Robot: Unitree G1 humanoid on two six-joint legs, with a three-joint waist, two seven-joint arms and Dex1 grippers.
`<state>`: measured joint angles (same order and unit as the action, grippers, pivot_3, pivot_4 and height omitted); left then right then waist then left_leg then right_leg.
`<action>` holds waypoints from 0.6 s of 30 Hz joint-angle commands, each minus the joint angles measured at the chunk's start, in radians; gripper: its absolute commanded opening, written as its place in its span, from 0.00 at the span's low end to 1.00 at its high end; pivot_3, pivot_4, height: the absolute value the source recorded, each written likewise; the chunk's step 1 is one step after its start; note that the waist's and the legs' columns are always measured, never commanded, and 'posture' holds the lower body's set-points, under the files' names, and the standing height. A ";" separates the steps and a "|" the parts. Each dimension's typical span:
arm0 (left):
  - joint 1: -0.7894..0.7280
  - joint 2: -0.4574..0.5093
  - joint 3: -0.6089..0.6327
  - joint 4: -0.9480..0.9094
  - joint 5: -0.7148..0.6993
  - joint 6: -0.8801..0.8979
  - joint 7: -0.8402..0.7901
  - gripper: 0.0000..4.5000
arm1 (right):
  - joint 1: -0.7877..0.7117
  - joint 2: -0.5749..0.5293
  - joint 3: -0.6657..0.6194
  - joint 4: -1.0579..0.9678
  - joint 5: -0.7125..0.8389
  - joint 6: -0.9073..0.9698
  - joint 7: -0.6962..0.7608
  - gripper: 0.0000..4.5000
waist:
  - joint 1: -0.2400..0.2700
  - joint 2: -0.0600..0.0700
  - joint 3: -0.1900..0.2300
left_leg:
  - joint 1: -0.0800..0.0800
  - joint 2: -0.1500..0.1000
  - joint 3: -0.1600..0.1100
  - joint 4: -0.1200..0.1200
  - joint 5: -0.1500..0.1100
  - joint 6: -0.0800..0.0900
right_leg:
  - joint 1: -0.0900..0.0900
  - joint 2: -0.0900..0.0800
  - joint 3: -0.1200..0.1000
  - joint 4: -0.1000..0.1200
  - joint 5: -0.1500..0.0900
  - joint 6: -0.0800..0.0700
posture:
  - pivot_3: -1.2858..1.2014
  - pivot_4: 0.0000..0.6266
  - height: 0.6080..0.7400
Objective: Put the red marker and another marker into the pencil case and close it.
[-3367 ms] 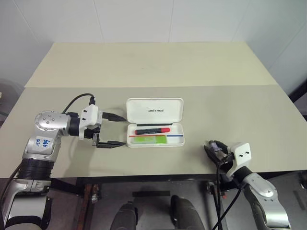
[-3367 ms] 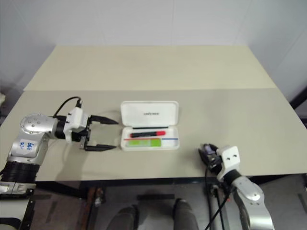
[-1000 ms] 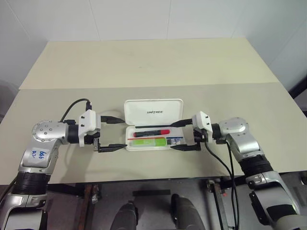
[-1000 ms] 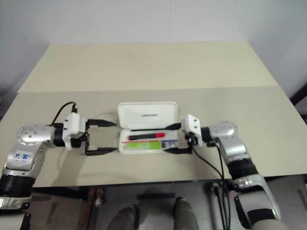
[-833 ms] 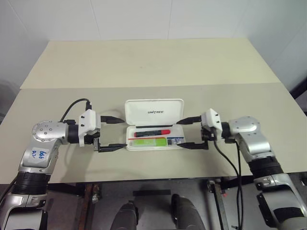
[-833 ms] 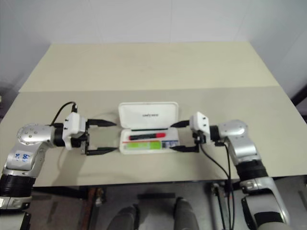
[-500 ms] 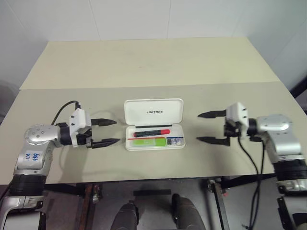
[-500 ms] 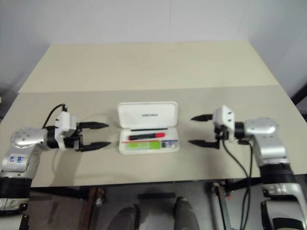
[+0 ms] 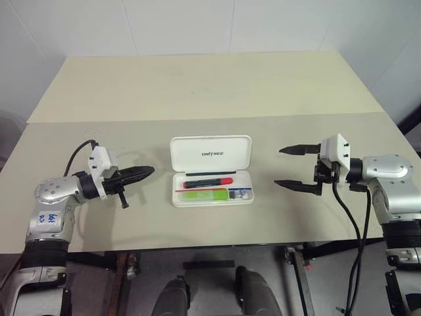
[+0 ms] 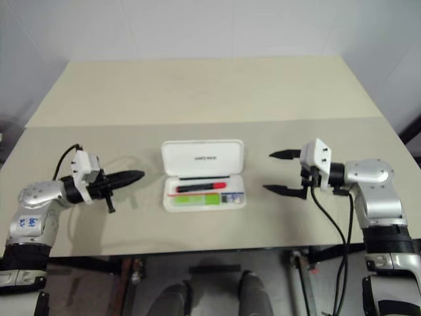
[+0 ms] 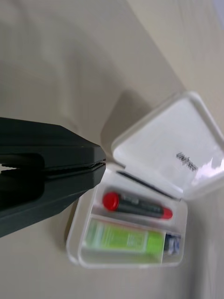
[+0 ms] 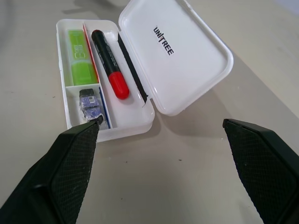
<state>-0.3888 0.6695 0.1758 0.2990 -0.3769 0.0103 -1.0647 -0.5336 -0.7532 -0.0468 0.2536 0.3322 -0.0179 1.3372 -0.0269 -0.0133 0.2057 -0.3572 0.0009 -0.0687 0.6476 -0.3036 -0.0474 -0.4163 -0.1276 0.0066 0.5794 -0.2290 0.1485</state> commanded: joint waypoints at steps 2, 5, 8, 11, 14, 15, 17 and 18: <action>-0.063 -0.043 0.043 0.049 -0.016 0.048 0.117 0.01 | -0.004 -0.004 -0.019 -0.037 0.016 0.002 -0.014 1.00 | 0.001 0.000 0.000 | 0.000 0.000 0.000 0.000 0.000 0.000 | 0.000 0.000 0.000 0.000 0.000 0.000 | 0.52 0.24 1.00; -0.092 -0.065 0.023 0.075 0.003 0.058 0.143 0.01 | -0.006 0.005 -0.021 -0.048 0.027 0.005 -0.017 1.00 | 0.001 0.000 0.000 | 0.000 0.000 0.000 0.001 0.000 0.000 | 0.000 0.000 0.000 0.001 0.000 0.001 | 0.52 0.24 1.00; -0.130 -0.092 -0.014 0.108 0.036 0.058 0.164 0.01 | -0.007 0.008 -0.017 -0.055 0.025 0.010 -0.019 1.00 | 0.001 0.000 0.000 | 0.000 0.000 0.000 0.001 0.000 0.000 | 0.000 0.000 0.000 0.003 0.001 0.001 | 0.52 0.24 1.00; -0.189 -0.121 -0.042 0.164 0.079 0.059 0.206 0.01 | -0.004 0.009 -0.016 -0.068 0.027 0.016 -0.022 1.00 | 0.003 0.000 0.000 | 0.000 -0.001 0.000 0.001 0.000 0.000 | 0.000 0.000 0.000 0.002 0.001 0.001 | 0.52 0.24 1.00; -0.242 -0.145 -0.063 0.194 0.096 0.049 0.207 0.01 | 0.003 0.012 -0.017 -0.085 0.029 0.021 -0.030 1.00 | 0.003 0.000 0.000 | -0.001 -0.001 0.000 0.001 0.000 0.000 | 0.000 0.000 0.000 0.002 0.001 0.002 | 0.52 0.24 1.00; -0.252 -0.150 -0.067 0.199 0.099 0.050 0.206 0.01 | 0.006 0.013 -0.018 -0.089 0.029 0.022 -0.032 1.00 | 0.003 0.000 0.000 | -0.001 -0.001 0.000 0.001 0.000 0.000 | 0.000 0.000 0.000 0.003 0.001 0.002 | 0.52 0.24 1.00; -0.278 -0.156 -0.074 0.217 0.106 0.043 0.203 0.01 | 0.012 0.013 -0.019 -0.096 0.031 0.024 -0.035 1.00 | 0.003 0.000 0.000 | -0.002 -0.001 0.000 0.001 0.000 0.000 | 0.000 0.000 0.000 0.002 0.001 0.002 | 0.52 0.24 1.00; -0.293 -0.161 -0.074 0.224 0.104 0.040 0.199 0.01 | 0.017 0.013 -0.020 -0.101 0.032 0.024 -0.037 1.00 | 0.002 0.000 0.000 | -0.002 -0.001 0.000 0.001 0.000 0.000 | 0.000 0.000 0.000 0.002 0.001 0.003 | 0.52 0.24 1.00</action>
<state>-0.6561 0.5097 0.0974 0.5258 -0.2729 0.0722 -0.8628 -0.5244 -0.7367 -0.0460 0.1906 0.3435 0.0036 1.3102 -0.0252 -0.0136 0.2057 -0.3589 0.0001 -0.0687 0.6482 -0.3034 -0.0478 -0.4162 -0.1276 0.0066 0.5808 -0.2276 0.1510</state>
